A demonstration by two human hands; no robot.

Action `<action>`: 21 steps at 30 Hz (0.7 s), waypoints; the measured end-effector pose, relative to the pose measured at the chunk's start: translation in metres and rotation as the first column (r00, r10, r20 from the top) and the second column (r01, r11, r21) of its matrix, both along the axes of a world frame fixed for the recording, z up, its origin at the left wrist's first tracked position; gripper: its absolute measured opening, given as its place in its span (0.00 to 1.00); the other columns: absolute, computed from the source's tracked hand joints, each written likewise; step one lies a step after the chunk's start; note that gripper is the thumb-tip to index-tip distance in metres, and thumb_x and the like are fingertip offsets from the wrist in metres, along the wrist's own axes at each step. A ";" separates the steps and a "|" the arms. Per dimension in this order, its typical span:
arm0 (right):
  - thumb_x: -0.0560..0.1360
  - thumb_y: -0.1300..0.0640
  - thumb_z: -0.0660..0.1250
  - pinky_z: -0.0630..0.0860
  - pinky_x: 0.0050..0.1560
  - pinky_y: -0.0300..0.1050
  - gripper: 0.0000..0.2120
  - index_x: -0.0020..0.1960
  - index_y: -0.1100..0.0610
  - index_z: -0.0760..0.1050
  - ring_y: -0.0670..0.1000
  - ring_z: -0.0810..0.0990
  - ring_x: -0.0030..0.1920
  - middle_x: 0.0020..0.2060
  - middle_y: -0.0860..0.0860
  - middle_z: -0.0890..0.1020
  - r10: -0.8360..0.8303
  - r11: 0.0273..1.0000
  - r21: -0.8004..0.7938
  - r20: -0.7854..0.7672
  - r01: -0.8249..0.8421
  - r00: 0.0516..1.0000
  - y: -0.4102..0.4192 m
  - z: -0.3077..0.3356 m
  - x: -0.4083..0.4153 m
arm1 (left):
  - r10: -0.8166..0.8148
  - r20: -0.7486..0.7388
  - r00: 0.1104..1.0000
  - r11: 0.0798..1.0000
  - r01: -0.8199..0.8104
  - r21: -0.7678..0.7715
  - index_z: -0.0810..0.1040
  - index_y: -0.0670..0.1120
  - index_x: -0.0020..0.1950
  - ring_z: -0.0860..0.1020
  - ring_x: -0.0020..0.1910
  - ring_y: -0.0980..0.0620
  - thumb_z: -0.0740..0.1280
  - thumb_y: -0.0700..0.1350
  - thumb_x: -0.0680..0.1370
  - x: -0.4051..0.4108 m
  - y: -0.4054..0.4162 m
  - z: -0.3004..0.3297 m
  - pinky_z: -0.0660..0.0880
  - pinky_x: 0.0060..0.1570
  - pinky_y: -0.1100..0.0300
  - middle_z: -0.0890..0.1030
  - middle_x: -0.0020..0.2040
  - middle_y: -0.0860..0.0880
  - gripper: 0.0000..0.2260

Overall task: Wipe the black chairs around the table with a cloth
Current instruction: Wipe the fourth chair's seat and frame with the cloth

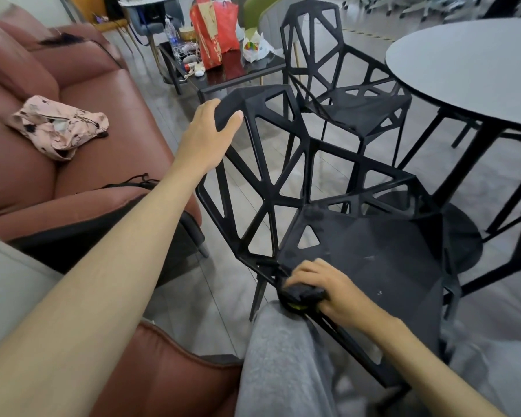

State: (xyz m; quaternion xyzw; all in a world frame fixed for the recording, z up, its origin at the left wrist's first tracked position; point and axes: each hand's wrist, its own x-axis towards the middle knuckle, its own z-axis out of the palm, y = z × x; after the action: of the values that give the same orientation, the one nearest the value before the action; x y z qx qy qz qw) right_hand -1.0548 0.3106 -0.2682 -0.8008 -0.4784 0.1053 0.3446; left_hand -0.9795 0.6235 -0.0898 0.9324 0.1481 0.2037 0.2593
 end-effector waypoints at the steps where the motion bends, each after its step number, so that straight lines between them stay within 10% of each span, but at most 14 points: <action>1: 0.63 0.71 0.58 0.75 0.54 0.51 0.36 0.62 0.41 0.77 0.51 0.73 0.53 0.57 0.38 0.77 -0.016 1.000 -0.004 0.005 0.017 1.000 0.016 0.006 0.001 | 0.003 0.000 1.000 1.000 -0.003 -0.007 0.62 0.50 0.81 0.68 0.75 0.50 0.56 0.67 0.82 -0.002 -0.001 0.000 0.67 0.68 0.52 0.66 0.80 0.52 0.33; 13: 0.67 0.74 0.60 0.70 0.52 0.43 0.34 0.63 0.44 0.78 0.48 0.69 0.51 0.58 0.38 0.77 0.007 0.992 -0.127 0.051 -0.001 0.999 0.023 0.029 0.004 | 0.045 0.008 0.999 0.975 -0.046 0.215 0.71 0.48 0.73 0.75 0.65 0.44 0.55 0.68 0.80 -0.001 0.005 -0.001 0.77 0.58 0.41 0.78 0.66 0.47 0.31; 21: 0.72 0.66 0.62 0.73 0.53 0.47 0.28 0.63 0.38 0.76 0.46 0.71 0.55 0.57 0.34 0.76 -0.026 0.900 -0.435 -0.008 0.020 1.000 -0.087 0.015 -0.034 | -0.199 0.186 0.962 0.711 0.012 0.703 0.80 0.44 0.61 0.74 0.66 0.44 0.58 0.49 0.84 -0.020 -0.023 0.007 0.68 0.66 0.47 0.80 0.61 0.46 0.14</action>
State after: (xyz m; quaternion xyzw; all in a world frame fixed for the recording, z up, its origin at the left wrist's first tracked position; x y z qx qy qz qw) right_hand -1.0889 0.2236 -0.2530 -0.8623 -0.4312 0.2106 0.1615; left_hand -0.9997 0.6010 -0.0825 0.9351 -0.0268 0.3437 -0.0822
